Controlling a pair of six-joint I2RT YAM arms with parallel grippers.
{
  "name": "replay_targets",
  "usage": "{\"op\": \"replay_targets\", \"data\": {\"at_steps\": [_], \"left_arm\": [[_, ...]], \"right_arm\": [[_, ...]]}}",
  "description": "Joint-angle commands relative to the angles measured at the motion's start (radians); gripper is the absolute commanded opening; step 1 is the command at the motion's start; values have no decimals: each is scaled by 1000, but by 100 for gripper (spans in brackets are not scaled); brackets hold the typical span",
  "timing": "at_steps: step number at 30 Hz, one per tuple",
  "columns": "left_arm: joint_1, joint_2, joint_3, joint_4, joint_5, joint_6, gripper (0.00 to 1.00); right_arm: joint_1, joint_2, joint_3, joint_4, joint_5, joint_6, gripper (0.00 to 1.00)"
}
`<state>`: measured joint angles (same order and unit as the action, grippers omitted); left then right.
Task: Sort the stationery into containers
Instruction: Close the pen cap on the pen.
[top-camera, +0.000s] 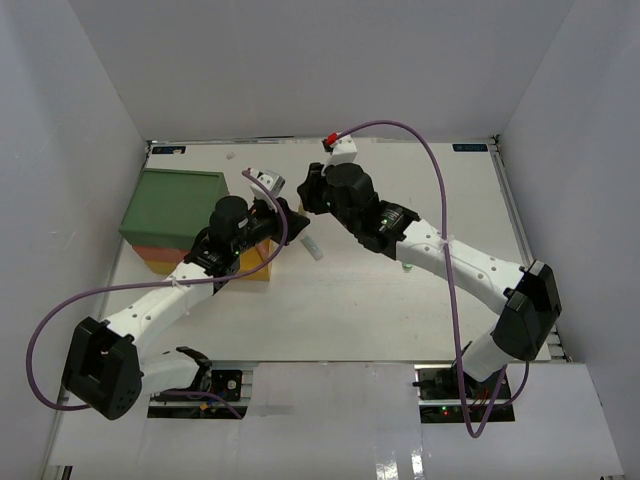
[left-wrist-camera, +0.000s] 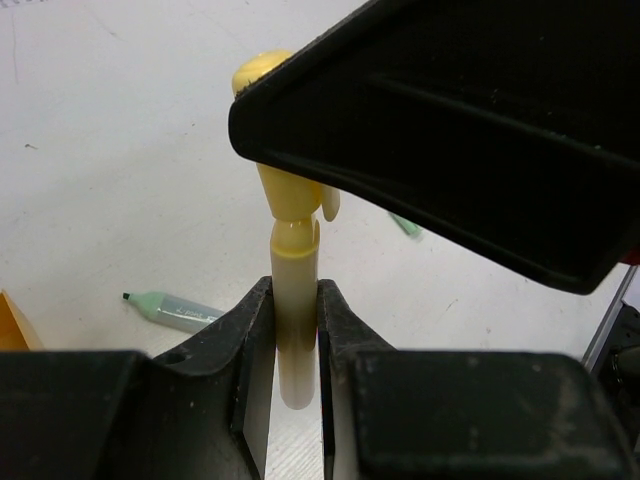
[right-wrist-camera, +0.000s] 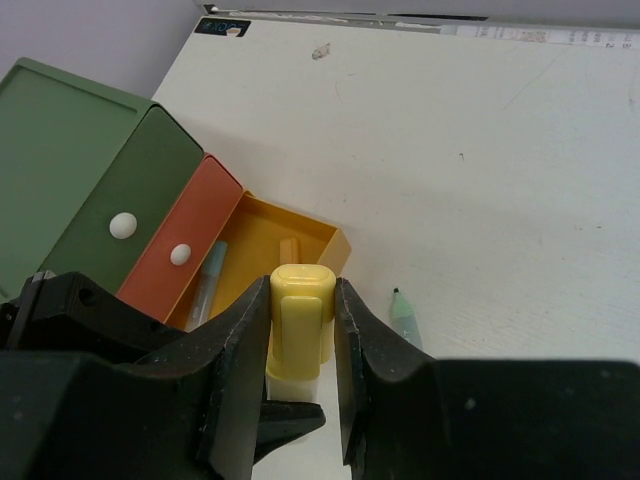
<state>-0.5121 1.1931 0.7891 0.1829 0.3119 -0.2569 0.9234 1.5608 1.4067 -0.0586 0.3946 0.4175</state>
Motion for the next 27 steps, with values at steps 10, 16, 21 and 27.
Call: {"op": "replay_targets", "data": {"at_steps": [10,16,21,27], "left_arm": [[6,-58,-22,67,6,-21,17],[4,-69,-31,79,7,-18,17],[6,-87,-42,92,6,-12,17],[6,-110,-53,105,7,-7,17]], "right_arm": [[46,-42,-51,42,24,75,8],[75,-38,-57,46,38,113,8],[83,-27,-57,23,53,116,8],[89,-30,-87,8,29,76,11]]}}
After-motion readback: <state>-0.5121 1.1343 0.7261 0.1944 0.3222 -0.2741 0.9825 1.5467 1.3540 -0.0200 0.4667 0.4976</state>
